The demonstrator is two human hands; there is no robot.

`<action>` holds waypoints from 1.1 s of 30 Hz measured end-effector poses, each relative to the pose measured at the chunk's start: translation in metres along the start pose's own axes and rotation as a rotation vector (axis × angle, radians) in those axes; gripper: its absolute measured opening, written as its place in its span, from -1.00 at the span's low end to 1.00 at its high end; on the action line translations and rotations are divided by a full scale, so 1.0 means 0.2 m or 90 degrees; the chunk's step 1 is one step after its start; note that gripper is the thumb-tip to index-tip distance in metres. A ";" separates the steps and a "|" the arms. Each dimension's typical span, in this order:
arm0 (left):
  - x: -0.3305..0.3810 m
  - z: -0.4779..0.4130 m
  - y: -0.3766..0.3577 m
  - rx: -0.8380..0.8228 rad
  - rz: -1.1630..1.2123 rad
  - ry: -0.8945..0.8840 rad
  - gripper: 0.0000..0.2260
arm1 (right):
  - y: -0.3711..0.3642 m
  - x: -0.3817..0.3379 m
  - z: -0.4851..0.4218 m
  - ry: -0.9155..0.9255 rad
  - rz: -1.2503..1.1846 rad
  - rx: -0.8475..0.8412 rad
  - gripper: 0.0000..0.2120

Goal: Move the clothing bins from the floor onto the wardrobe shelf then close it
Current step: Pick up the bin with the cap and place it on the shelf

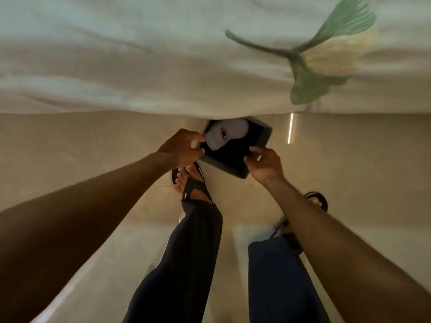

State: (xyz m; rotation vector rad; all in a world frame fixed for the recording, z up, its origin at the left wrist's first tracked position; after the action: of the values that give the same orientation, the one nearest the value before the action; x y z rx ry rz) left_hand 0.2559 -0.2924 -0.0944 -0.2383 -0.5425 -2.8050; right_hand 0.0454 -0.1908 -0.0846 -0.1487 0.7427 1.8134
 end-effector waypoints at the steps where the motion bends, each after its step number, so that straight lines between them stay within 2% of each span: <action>1: 0.00 -0.06 -0.05 -0.013 -0.021 -0.019 -0.61 | -0.03 0.04 -0.05 -0.002 0.029 -0.001 -0.66; 3: 0.02 -0.14 -0.10 -0.018 -0.062 -0.046 -0.58 | -0.06 0.09 -0.11 0.011 0.090 0.014 -0.68; 6: 0.06 -0.18 -0.11 0.039 -0.110 -0.062 -0.64 | -0.04 0.15 -0.11 0.038 0.092 0.047 -0.64; 12: 0.23 0.17 -0.12 0.052 -0.239 -0.064 -0.65 | 0.18 0.18 0.21 0.019 0.056 0.057 -0.66; 15: 0.41 0.51 -0.13 0.067 -0.298 -0.080 -0.67 | 0.40 0.20 0.54 0.021 0.050 0.049 -0.61; 18: 0.60 0.87 -0.12 0.076 -0.303 -0.088 -0.59 | 0.65 0.19 0.91 0.027 0.073 0.050 -0.59; 23: 1.03 1.57 -0.14 0.047 -0.338 -0.148 -0.59 | 1.09 0.21 1.57 0.001 0.014 0.061 -0.57; 26: 1.31 1.99 -0.18 0.038 -0.353 -0.212 -0.66 | 1.38 0.26 1.98 -0.012 -0.045 0.127 -0.58; 33: 1.86 2.81 -0.35 0.034 -0.412 -0.360 -0.58 | 1.87 0.44 2.78 0.002 -0.130 0.271 -0.56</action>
State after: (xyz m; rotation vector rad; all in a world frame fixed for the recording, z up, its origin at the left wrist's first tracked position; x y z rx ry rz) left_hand -0.0571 -0.0998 0.4759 -1.0298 -0.9590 -3.3169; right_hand -0.1810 0.1180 0.4714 0.0528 1.0576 1.4291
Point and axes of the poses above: each hand's wrist, its own z-axis away from the middle knuckle, its own y-axis out of the back of the hand, x = y × z, the point moved 2 cm from there along -z, towards the middle knuckle, and after that the axes turned 11 degrees about y, right-handed, at the moved point
